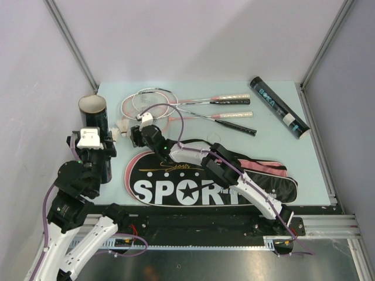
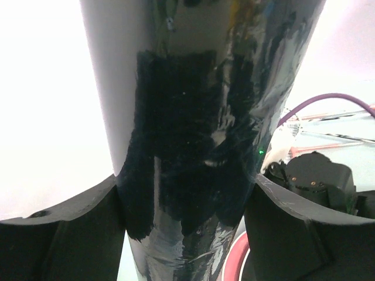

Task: Pack up the badminton gear
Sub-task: Pick up the shuttlecock at the center of the board.

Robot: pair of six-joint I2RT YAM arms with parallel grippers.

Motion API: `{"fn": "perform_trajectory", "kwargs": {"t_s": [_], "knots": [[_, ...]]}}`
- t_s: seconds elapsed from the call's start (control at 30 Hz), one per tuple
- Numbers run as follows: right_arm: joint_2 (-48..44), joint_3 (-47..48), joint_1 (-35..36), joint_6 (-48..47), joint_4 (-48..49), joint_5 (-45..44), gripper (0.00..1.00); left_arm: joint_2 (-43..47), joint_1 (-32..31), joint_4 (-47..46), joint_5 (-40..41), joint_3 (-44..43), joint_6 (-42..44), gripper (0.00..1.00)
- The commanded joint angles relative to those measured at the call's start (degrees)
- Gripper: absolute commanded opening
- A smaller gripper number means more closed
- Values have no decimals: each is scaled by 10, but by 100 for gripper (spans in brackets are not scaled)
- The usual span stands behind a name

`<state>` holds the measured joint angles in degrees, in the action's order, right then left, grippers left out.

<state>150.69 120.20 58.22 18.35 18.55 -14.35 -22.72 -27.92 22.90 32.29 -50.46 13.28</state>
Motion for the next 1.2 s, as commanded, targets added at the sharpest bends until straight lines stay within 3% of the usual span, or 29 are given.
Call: {"fn": "perform_trajectory", "kwargs": {"t_s": [0.0, 0.07, 0.2, 0.4, 0.53, 0.63, 0.73, 0.8, 0.87, 0.93, 1.0, 1.03, 1.17], "knots": [[3, 2, 7, 0, -27, -3, 52, 5, 2, -21, -26, -25, -25, 34], [1, -1, 7, 5, -33, -5, 47, 6, 2, -22, -30, -26, -26, 33], [4, -5, 0, 5, -26, -5, 50, 8, 2, -22, -37, -31, -29, 34], [78, 131, 1, 10, -107, -39, 55, 15, 2, -20, -44, -35, -38, 33], [93, 146, 1, 44, -111, -69, 54, 19, 1, -19, -47, -33, -34, 33], [92, 154, 1, 69, -121, -101, 50, 19, 2, -17, -45, -22, -31, 33], [92, 154, 1, 76, -114, -103, 33, 21, 1, -18, -46, -9, -37, 33], [87, 152, 4, 67, -108, -102, 29, 19, 2, -17, -50, 0, -40, 33], [59, 130, 7, 58, -87, -103, 24, 16, 1, -17, -48, 10, -41, 32], [34, 87, 8, 42, -61, -102, 10, 13, 1, -18, -47, 16, -42, 32], [-20, 45, 3, 31, -48, -83, 3, 6, 2, -17, -50, 25, -45, 30], [-46, -11, 0, 29, -33, -77, 0, 3, 1, -18, -52, 27, -45, 30], [-177, -180, -29, 27, 38, 18, 0, -26, 2, -22, -66, 39, -34, 24]]}}
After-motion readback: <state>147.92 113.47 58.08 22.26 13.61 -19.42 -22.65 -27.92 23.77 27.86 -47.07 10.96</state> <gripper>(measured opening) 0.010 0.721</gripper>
